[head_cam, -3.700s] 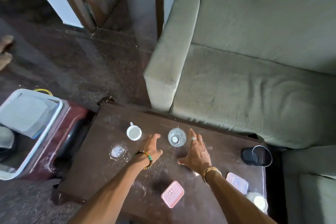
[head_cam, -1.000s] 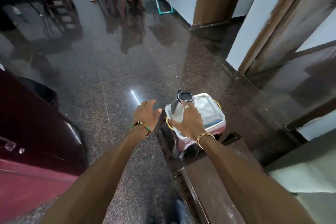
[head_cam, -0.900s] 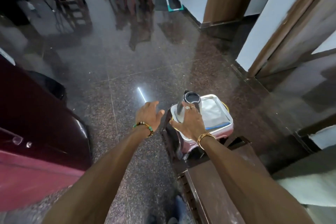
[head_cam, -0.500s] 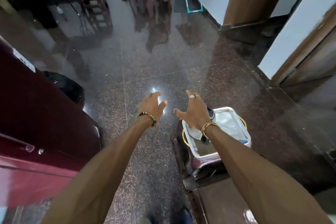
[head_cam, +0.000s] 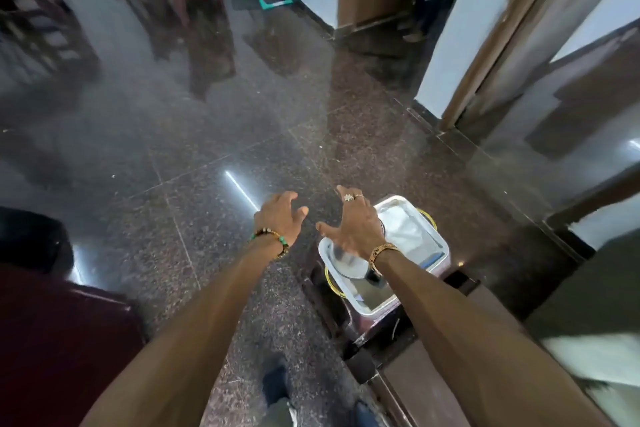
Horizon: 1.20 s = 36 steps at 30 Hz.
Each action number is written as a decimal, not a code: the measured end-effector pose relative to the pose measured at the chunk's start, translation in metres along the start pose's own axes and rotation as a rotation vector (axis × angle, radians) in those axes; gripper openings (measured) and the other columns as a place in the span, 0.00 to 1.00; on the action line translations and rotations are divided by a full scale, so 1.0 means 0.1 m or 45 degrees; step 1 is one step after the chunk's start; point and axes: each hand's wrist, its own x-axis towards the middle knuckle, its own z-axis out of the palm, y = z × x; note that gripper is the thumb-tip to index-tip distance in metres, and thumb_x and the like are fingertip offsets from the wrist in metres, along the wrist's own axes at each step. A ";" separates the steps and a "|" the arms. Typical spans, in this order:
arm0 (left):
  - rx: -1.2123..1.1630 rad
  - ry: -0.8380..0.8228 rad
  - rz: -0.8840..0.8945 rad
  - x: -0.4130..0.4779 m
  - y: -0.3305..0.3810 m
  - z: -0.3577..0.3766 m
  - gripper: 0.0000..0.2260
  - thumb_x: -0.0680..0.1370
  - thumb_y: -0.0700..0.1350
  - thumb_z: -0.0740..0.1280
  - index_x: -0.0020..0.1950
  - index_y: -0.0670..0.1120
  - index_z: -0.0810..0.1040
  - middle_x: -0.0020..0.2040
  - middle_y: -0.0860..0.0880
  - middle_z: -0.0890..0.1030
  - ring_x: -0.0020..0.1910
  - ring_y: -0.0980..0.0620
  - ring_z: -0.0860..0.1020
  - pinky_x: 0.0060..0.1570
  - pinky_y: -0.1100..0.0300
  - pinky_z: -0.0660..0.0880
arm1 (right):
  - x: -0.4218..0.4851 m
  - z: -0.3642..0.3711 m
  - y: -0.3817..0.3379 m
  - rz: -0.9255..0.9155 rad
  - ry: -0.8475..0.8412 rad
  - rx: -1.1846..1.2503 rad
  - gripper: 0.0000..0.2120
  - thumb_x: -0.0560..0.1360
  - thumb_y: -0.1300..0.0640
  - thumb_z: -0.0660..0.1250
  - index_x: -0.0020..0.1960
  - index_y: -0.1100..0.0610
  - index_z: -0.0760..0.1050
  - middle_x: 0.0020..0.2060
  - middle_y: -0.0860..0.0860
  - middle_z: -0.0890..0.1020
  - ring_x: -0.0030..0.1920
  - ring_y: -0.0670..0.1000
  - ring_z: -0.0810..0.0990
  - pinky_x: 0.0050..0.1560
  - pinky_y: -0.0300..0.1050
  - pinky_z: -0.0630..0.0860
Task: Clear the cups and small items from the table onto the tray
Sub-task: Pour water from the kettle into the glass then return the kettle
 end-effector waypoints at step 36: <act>-1.083 -0.223 -0.258 0.76 0.21 2.15 0.30 0.79 0.67 0.43 0.52 0.54 0.81 0.47 0.53 0.84 0.48 0.56 0.80 0.53 0.53 0.75 | -0.28 1.14 1.59 0.855 0.164 0.713 0.17 0.59 0.33 0.74 0.36 0.45 0.76 0.28 0.41 0.80 0.29 0.38 0.78 0.25 0.27 0.69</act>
